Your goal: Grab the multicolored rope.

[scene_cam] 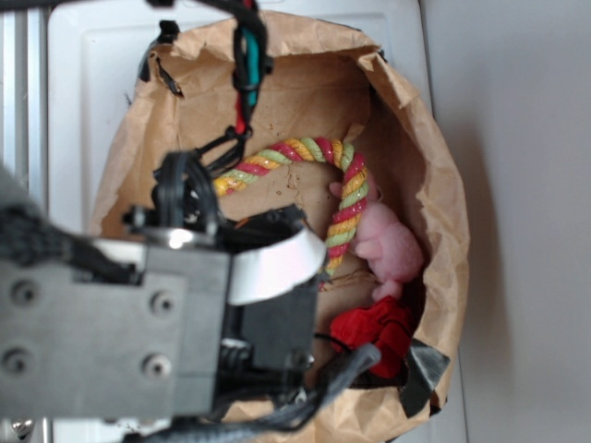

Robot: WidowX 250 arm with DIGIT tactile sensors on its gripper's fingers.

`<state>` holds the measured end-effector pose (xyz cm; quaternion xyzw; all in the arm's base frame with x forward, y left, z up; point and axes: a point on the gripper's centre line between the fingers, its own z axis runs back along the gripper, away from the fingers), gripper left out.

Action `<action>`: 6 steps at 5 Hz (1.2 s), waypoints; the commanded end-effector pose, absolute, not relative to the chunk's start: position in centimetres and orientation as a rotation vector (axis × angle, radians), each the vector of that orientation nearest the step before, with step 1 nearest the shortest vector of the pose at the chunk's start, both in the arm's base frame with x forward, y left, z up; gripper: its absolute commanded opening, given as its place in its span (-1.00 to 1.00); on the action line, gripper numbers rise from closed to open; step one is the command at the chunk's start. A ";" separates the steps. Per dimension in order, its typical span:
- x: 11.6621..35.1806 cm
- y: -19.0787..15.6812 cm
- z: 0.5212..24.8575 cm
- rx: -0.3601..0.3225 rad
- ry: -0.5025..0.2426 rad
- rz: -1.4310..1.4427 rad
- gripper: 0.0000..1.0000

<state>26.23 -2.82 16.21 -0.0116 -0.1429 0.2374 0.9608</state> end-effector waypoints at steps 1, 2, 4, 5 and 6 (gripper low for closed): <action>26.0 -1.9 17.4 -0.114 -0.318 0.485 1.00; 26.3 -1.5 15.4 -0.146 -0.302 0.487 1.00; 27.0 -1.3 12.8 -0.120 -0.351 0.527 1.00; 28.1 -1.5 11.5 -0.100 -0.351 0.534 1.00; 29.3 -2.2 10.6 -0.077 -0.350 0.551 1.00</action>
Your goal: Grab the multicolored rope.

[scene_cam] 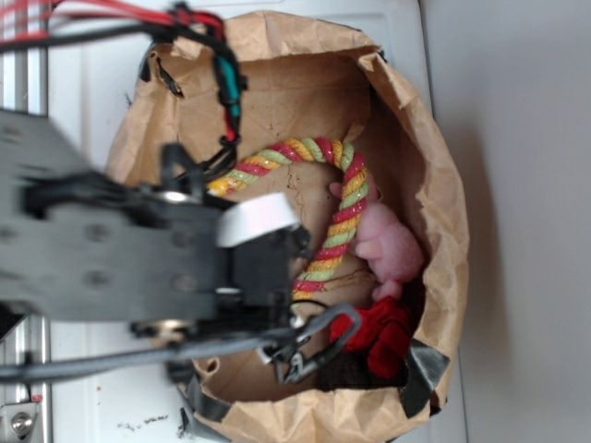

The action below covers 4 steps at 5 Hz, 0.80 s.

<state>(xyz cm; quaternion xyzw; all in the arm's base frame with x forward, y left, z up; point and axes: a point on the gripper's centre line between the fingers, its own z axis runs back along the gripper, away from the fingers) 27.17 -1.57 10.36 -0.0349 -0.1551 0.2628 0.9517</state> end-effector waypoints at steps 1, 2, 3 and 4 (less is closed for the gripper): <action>30.3 -2.5 9.8 -0.062 -0.361 0.571 1.00; 30.7 -2.8 8.8 -0.072 -0.368 0.583 1.00; 30.3 -3.7 8.1 -0.108 -0.383 0.568 1.00; 30.3 -4.4 7.2 -0.113 -0.392 0.551 1.00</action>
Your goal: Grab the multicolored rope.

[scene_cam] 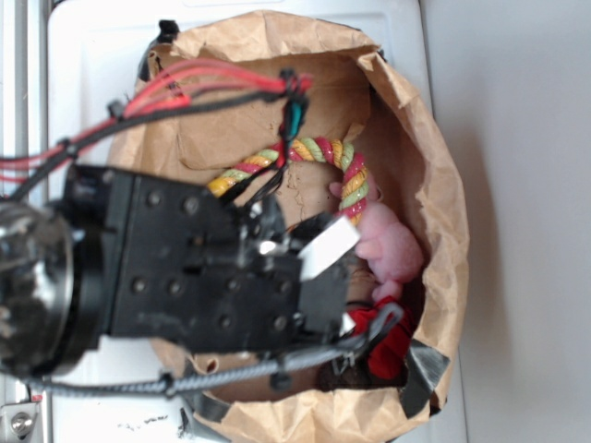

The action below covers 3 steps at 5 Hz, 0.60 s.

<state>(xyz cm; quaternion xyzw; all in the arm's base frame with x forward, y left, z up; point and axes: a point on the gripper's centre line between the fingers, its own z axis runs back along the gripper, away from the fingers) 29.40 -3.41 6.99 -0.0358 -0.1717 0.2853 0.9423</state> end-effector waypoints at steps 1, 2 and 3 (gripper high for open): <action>30.3 -5.1 6.2 -0.116 -0.384 0.524 1.00; 30.3 -5.5 5.5 -0.116 -0.374 0.502 1.00; 30.6 -5.6 5.3 -0.110 -0.377 0.502 1.00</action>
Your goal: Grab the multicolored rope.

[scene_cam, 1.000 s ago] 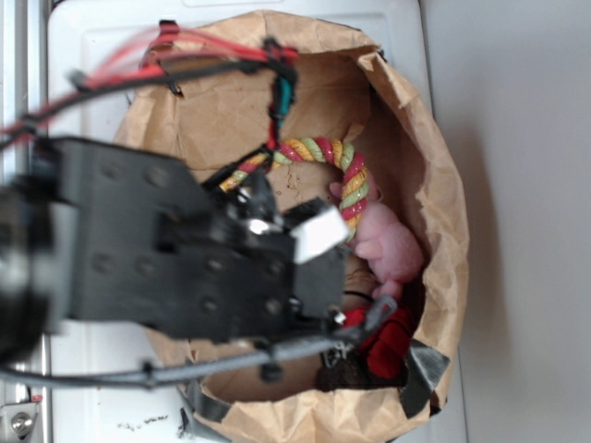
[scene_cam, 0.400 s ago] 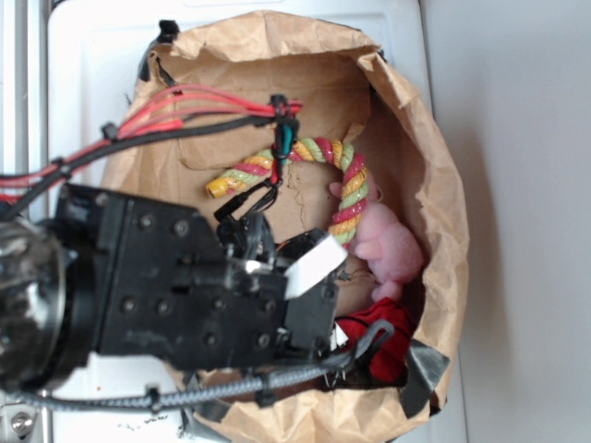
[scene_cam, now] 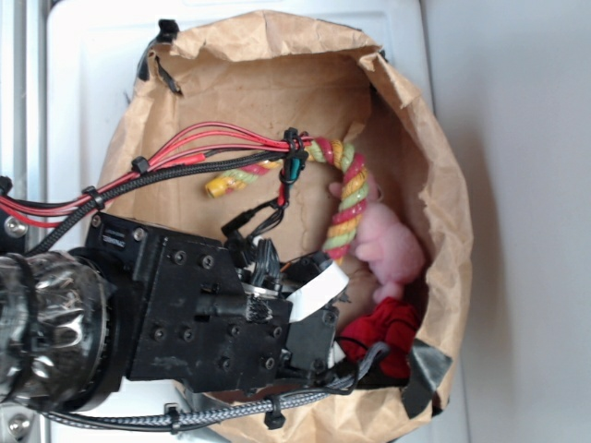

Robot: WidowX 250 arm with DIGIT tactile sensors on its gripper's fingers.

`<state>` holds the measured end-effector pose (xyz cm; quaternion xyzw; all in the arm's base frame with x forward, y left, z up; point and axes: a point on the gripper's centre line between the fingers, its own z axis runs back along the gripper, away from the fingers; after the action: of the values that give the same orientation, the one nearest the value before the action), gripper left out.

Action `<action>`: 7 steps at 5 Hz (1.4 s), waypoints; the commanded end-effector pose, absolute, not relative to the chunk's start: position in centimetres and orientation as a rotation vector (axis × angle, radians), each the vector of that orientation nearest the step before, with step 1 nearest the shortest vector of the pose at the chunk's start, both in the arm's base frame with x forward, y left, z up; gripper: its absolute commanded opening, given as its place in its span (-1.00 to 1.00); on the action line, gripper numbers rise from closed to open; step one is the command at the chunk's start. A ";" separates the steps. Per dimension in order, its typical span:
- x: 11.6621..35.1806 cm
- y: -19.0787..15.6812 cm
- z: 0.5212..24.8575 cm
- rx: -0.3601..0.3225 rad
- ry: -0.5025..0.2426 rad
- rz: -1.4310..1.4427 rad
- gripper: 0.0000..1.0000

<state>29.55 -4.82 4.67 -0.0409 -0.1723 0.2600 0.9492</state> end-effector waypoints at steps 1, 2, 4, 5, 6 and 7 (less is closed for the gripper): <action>31.0 -5.5 5.0 -0.099 -0.384 0.520 -1.00; 31.3 -5.3 5.0 -0.091 -0.404 0.524 -1.00; 31.3 -4.3 7.2 -0.093 -0.411 0.555 -1.00; 30.8 -3.5 9.9 -0.095 -0.386 0.573 -1.00; 30.1 -2.2 13.9 -0.091 -0.328 0.572 -1.00; 30.0 -1.0 15.9 -0.104 -0.332 0.601 -1.00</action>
<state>29.00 -1.49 13.76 -0.0325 -0.1294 0.2923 0.9470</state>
